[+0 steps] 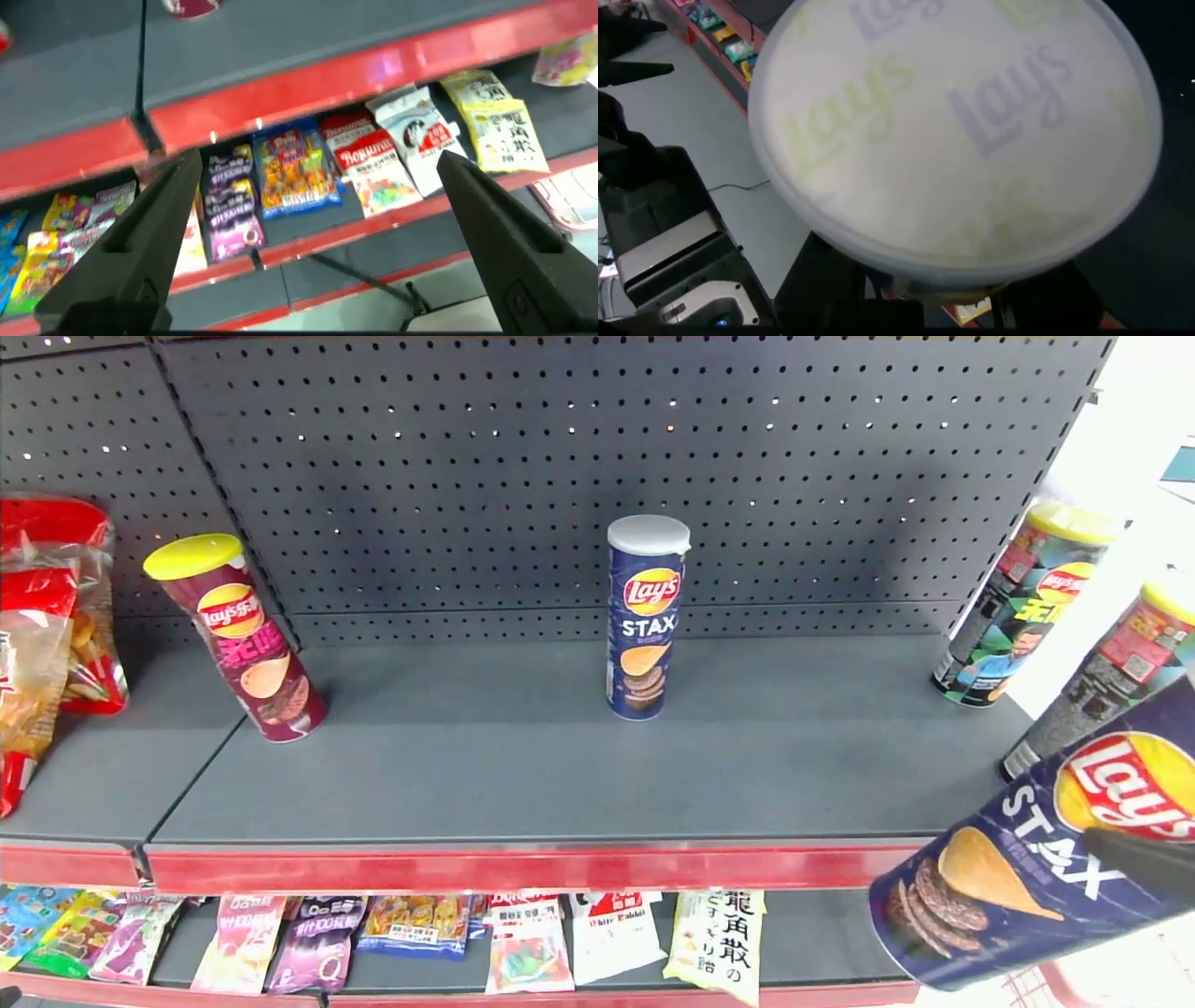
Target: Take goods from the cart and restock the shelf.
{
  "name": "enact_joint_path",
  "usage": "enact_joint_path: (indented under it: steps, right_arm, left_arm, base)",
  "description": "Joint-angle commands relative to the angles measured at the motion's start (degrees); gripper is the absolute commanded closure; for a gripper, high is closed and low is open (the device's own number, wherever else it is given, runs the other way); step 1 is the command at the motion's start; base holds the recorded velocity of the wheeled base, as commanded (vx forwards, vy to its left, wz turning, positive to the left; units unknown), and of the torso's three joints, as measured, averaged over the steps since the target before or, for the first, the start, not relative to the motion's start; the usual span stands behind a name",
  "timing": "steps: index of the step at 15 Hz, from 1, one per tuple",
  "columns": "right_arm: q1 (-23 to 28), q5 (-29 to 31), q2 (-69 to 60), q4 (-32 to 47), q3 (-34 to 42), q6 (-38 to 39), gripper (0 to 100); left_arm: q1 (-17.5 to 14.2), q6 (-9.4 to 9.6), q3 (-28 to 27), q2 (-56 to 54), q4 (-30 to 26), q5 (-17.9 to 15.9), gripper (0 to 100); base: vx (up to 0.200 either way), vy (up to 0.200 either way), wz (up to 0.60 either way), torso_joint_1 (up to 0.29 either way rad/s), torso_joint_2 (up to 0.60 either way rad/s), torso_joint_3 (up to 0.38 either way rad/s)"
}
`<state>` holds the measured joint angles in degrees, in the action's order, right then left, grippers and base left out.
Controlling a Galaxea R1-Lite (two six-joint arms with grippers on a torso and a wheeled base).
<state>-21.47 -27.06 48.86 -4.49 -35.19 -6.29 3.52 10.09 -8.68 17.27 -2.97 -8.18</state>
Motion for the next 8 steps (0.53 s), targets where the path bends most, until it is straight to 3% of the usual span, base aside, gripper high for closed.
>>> enact_joint_path:
  steps: [1,4,6,8]
  right_arm:
    - [-0.6,0.0,0.3,-0.1,-0.2,0.0,100]
    - [-0.6,0.0,0.2,-0.1,-0.2,0.7,100]
    - [-0.8,-0.2,-0.1,-0.1,-0.1,0.8,100]
    - [-0.8,-1.2,-0.3,-0.1,-0.2,0.8,100]
  left_arm:
    - [0.0,0.10,-0.3,0.2,0.1,0.0,0]
    - [0.1,1.68,-0.5,0.3,0.0,-0.2,0]
    - [1.5,3.44,-1.2,1.7,0.1,-3.3,0]
    - [1.8,2.91,-5.6,7.6,0.1,-5.6,0]
  base:
    - [0.200,0.000,0.00,0.017,0.01,-0.007]
    - [0.000,0.000,0.00,0.000,0.00,0.000]
    - [0.000,0.000,0.00,0.000,0.00,0.000]
    - [0.000,0.000,0.00,0.000,0.00,0.000]
